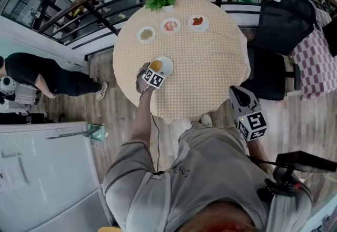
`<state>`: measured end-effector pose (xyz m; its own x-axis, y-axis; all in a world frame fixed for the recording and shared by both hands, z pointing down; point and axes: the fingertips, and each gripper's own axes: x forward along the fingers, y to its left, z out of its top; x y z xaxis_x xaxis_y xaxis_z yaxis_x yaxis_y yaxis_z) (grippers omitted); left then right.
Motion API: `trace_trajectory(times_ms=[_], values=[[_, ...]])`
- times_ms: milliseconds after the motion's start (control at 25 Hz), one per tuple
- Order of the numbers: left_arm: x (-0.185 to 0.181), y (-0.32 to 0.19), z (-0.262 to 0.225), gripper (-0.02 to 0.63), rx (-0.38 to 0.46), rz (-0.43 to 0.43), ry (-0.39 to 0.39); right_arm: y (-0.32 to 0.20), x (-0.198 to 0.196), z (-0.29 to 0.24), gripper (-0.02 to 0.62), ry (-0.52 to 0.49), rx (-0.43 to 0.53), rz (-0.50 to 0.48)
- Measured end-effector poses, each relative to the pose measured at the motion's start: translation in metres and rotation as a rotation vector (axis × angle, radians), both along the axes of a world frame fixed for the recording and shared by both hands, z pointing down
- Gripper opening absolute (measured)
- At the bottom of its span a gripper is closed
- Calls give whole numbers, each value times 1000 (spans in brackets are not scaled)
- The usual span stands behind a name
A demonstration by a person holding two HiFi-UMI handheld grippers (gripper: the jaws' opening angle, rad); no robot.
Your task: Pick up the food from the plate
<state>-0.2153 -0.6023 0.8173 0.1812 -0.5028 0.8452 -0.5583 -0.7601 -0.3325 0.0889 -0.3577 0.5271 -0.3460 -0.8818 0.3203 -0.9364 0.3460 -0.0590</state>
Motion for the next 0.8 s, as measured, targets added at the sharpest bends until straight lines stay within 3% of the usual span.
trace_trajectory(times_ms=[360,800], values=[[-1,-21,60,391,-86,-1,-26,8,1,11,15,39,-26,45],[-15,-47,100,391,-174,-11,-93,9,16,16,15,73,-67,122]])
